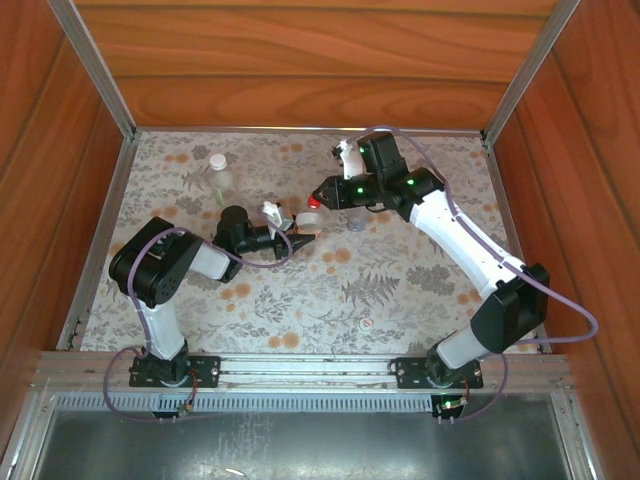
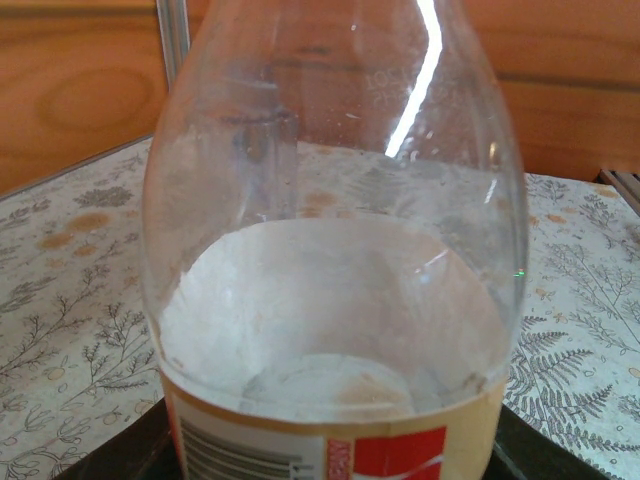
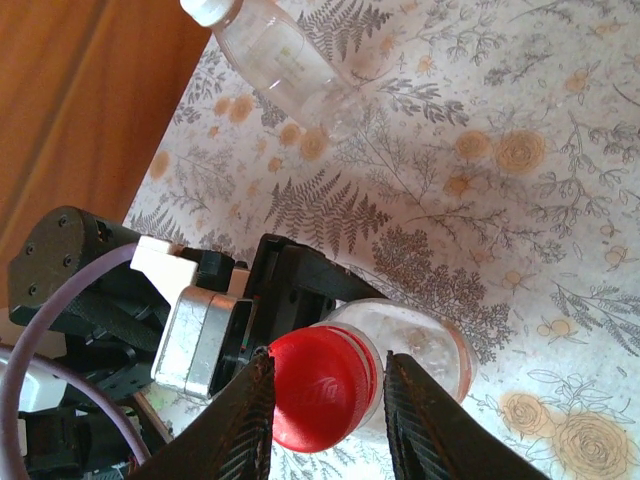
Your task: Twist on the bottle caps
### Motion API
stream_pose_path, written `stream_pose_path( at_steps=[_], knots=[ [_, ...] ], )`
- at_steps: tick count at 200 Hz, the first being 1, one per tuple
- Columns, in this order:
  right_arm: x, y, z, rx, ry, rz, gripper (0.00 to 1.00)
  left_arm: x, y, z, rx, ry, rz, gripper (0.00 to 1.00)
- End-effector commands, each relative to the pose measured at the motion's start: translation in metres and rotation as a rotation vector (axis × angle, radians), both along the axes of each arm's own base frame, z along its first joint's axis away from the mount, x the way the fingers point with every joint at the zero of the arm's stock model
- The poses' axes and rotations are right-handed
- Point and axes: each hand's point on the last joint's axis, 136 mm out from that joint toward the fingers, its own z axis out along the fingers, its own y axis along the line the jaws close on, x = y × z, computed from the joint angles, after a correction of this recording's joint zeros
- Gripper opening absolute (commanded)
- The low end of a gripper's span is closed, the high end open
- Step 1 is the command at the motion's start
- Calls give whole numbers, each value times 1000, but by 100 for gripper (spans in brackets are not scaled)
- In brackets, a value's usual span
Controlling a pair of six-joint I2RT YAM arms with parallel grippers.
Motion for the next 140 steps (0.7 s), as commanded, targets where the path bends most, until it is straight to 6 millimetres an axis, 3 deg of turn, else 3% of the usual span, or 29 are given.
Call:
stream_pose_path(
  at_steps=[1, 118, 140],
  knots=[
    [-1, 2, 1, 9, 24, 15, 35, -15, 6, -47, 87, 169, -25, 50],
    [-1, 2, -14, -24, 79, 6, 28, -16, 6, -48, 89, 168, -30, 50],
    [-3, 0, -16, -27, 81, 2, 21, -16, 6, -48, 89, 169, -29, 50]
  ],
)
